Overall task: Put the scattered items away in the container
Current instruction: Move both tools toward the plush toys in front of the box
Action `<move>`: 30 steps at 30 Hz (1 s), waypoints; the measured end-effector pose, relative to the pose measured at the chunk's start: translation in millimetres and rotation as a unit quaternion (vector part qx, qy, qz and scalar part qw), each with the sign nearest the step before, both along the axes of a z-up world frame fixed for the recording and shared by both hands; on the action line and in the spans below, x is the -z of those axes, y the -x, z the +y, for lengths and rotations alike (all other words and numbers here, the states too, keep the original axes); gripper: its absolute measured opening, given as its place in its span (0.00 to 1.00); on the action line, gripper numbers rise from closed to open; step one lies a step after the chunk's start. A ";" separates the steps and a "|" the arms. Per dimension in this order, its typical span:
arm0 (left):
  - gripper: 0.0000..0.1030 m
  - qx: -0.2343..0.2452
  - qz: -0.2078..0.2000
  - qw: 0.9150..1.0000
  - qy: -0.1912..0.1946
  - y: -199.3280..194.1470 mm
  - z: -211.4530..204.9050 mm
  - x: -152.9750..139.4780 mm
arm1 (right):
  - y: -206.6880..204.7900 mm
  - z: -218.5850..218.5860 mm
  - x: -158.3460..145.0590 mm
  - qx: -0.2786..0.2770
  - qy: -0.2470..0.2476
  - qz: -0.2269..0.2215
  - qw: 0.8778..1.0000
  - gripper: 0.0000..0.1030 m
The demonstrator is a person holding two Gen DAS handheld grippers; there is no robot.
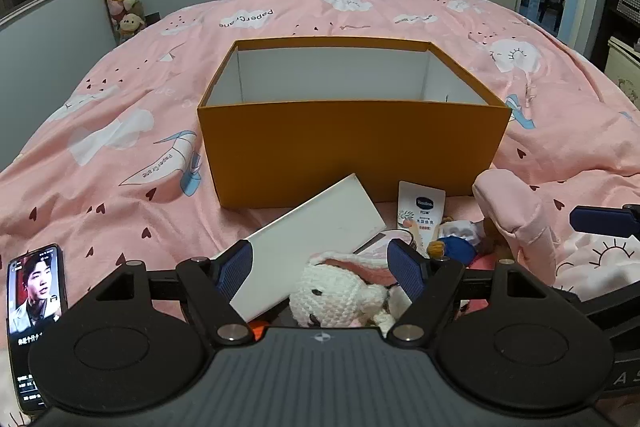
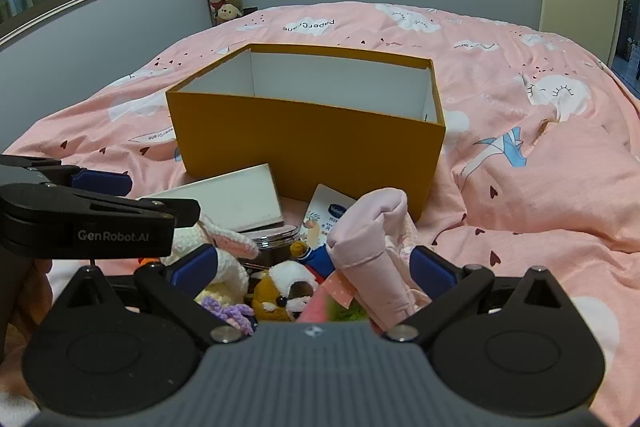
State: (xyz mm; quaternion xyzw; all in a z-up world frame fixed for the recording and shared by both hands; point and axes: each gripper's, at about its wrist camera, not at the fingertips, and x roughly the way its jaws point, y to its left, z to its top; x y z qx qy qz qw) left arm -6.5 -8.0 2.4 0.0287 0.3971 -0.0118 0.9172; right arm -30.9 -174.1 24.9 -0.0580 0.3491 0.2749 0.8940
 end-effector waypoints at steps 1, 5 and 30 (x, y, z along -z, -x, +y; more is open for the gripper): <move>0.85 0.001 0.000 1.000 0.000 0.1 -0.3 0.2 | 0.0 0.0 0.1 0.000 0.000 0.000 1.000 0.99; 0.85 0.003 0.001 1.000 -0.002 0.5 -0.8 0.8 | 1.1 0.3 1.1 -0.001 0.000 0.002 1.000 0.99; 0.85 -0.008 0.010 1.000 -0.003 -0.6 -1.0 4.8 | -1.9 0.0 5.1 -0.003 0.001 0.017 1.000 0.99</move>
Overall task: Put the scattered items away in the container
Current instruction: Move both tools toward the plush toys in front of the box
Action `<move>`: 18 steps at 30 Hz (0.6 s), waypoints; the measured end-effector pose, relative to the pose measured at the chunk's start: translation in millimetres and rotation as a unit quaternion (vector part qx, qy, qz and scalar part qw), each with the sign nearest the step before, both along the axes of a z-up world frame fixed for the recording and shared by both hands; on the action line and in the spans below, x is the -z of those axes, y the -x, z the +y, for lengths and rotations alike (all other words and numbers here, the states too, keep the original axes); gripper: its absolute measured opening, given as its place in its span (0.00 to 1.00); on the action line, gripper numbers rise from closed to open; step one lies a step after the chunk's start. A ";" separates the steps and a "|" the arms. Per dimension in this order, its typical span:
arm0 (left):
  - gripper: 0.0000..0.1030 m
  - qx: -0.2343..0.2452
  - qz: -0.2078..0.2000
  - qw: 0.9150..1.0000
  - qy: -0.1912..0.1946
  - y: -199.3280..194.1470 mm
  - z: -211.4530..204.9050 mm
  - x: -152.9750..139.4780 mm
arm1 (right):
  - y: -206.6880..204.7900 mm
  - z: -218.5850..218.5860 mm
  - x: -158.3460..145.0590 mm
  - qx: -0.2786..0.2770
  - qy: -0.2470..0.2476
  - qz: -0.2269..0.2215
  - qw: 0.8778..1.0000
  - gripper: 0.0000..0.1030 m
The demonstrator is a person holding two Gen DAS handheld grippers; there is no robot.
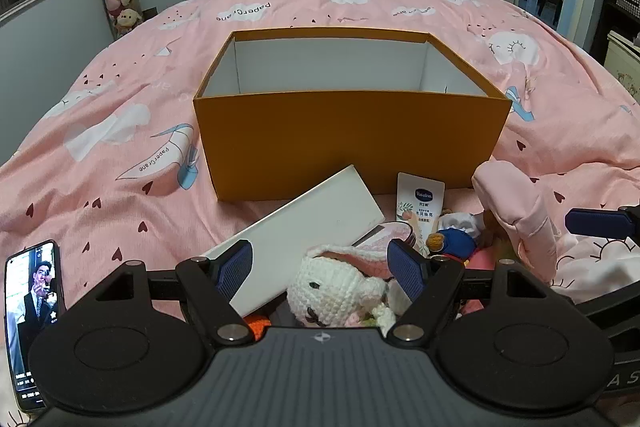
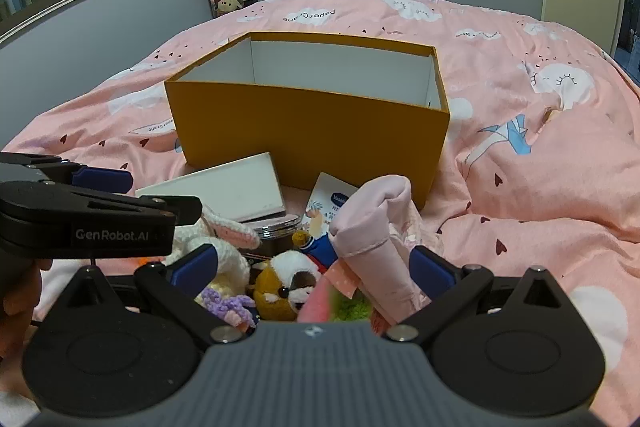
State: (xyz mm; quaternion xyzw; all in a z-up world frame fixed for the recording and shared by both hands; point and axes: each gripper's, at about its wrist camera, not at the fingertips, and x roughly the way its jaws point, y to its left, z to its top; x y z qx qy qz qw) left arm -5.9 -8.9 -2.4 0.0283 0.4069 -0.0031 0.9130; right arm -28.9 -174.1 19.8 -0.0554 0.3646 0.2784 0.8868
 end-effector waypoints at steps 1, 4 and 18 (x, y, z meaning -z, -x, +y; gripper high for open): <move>0.85 0.000 0.000 1.000 0.000 0.0 0.0 0.0 | -0.2 0.0 0.2 0.000 0.000 0.000 1.000 0.99; 0.85 -0.001 0.001 1.000 0.000 0.1 0.1 0.0 | -0.4 -0.2 0.5 0.000 0.000 0.002 1.000 0.99; 0.85 -0.005 0.010 1.000 0.000 -1.5 1.3 1.2 | -0.6 -0.1 1.1 -0.001 0.000 0.003 1.000 0.99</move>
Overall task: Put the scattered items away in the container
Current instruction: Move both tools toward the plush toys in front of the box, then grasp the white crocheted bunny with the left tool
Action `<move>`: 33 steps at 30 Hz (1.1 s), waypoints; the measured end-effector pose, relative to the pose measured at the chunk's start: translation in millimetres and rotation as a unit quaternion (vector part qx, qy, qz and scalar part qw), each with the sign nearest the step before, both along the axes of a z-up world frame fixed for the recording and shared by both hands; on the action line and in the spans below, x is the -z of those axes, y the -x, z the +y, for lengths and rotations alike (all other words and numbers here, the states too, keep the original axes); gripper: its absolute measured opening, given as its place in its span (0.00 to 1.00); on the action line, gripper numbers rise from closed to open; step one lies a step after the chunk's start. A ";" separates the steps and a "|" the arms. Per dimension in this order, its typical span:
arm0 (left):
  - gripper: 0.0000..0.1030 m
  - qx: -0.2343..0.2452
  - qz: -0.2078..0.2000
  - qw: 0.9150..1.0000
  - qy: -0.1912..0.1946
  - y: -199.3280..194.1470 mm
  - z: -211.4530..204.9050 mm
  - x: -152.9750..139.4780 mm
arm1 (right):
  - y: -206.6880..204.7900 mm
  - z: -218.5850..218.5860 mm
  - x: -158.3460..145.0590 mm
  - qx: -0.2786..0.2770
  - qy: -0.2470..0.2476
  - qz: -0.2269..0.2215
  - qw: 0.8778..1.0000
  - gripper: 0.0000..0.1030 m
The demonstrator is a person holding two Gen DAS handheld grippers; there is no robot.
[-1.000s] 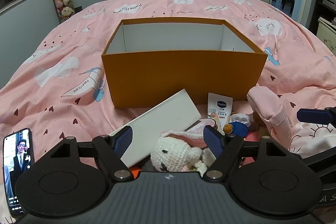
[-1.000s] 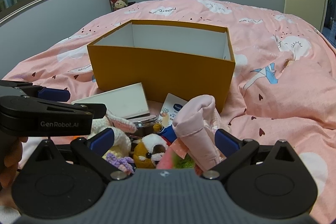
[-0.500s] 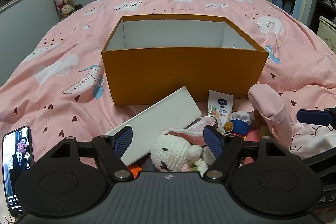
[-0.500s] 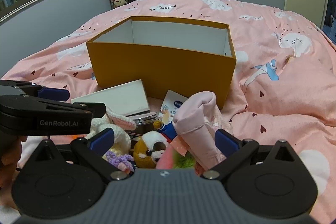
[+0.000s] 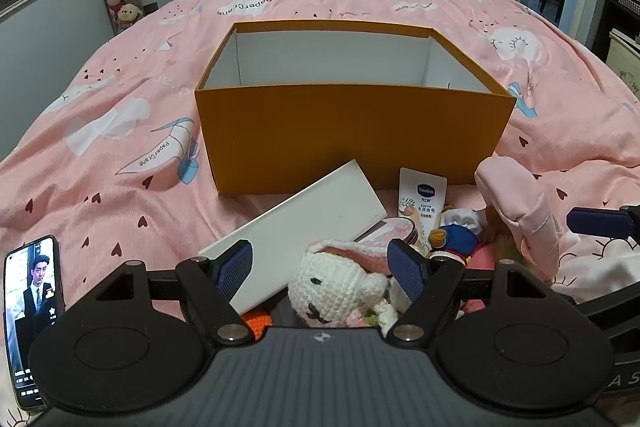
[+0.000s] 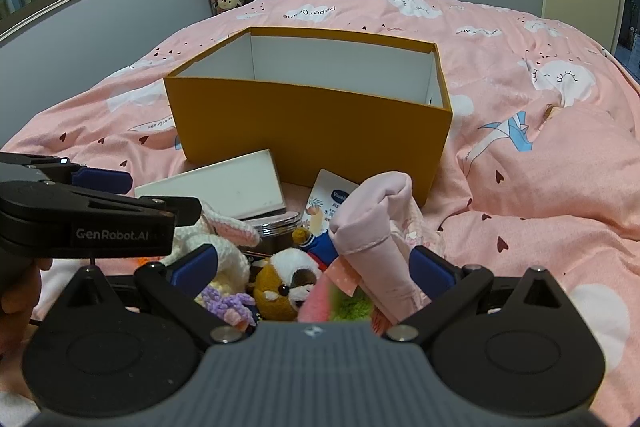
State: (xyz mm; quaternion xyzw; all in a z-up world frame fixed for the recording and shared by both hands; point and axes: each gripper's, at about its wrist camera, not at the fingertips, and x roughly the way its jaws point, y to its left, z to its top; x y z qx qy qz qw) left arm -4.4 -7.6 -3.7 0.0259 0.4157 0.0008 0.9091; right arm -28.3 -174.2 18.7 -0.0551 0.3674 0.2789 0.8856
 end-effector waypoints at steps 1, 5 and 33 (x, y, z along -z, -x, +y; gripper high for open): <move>0.85 0.000 0.001 1.000 0.000 -0.1 0.0 -0.1 | 0.0 0.1 0.0 0.000 0.000 0.000 1.000 0.99; 0.85 0.000 0.003 1.000 0.002 -0.9 -0.1 0.4 | -0.2 0.4 0.1 -0.001 -0.001 0.001 1.000 0.99; 0.59 0.083 0.072 0.992 0.055 -5.5 16.3 -7.0 | -8.3 2.5 -11.7 -0.052 0.033 -0.031 0.998 0.64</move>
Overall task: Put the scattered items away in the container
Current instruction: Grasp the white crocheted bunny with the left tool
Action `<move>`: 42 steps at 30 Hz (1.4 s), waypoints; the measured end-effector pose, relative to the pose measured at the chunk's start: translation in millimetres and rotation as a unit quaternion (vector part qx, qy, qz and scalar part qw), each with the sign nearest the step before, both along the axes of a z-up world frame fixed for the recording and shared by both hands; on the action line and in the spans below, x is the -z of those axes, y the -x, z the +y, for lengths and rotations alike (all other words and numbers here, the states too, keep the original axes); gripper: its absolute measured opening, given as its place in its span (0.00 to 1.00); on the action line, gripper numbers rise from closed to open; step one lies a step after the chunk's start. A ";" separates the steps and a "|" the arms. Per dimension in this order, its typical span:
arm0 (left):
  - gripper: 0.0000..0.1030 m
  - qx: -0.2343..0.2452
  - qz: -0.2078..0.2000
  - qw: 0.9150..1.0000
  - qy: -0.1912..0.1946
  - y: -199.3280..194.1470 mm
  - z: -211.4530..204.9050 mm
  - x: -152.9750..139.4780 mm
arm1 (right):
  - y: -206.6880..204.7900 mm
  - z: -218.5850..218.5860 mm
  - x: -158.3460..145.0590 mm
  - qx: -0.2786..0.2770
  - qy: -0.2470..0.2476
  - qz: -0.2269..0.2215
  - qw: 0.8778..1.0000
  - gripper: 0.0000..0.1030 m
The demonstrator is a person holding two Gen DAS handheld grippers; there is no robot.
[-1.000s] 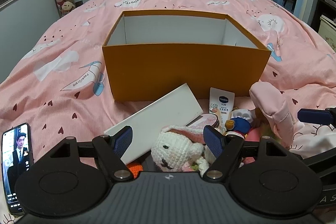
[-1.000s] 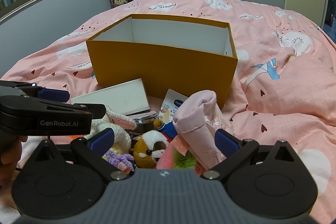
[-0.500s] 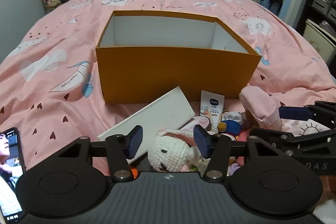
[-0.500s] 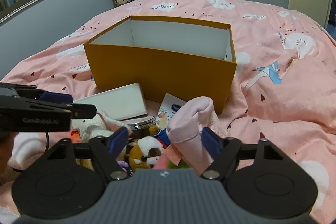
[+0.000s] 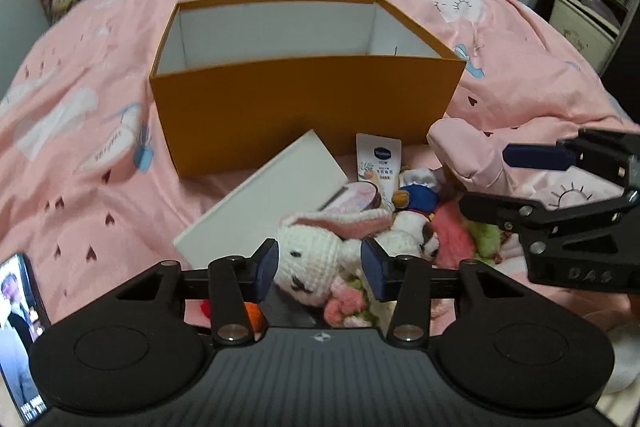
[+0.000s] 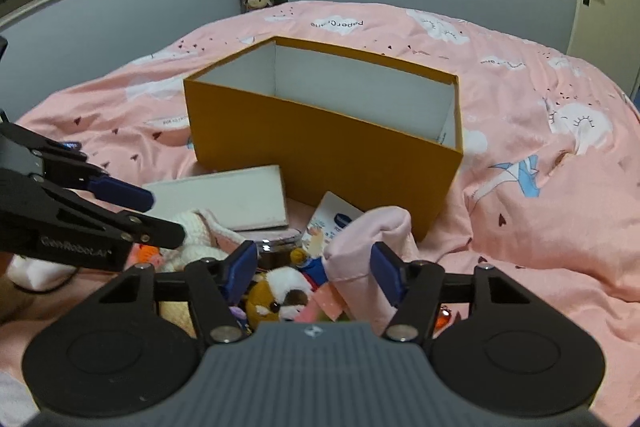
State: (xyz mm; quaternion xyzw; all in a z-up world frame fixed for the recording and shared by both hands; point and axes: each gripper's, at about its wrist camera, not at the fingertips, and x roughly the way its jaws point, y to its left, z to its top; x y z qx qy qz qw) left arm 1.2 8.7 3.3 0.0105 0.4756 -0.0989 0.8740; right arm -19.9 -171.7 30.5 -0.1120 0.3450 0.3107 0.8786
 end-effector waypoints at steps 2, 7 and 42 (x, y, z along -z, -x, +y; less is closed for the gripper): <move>0.60 -0.016 0.017 1.000 0.017 -2.1 1.9 2.1 | -1.3 -0.5 3.2 0.006 0.005 0.004 1.000 0.64; 0.65 -0.051 0.055 0.996 0.051 -7.5 7.1 16.2 | -2.1 -2.5 7.6 0.015 0.005 0.009 1.000 0.64; 0.78 -0.144 0.127 0.967 0.166 -19.9 23.4 39.3 | -8.4 -3.5 25.9 0.031 0.025 0.005 0.999 0.63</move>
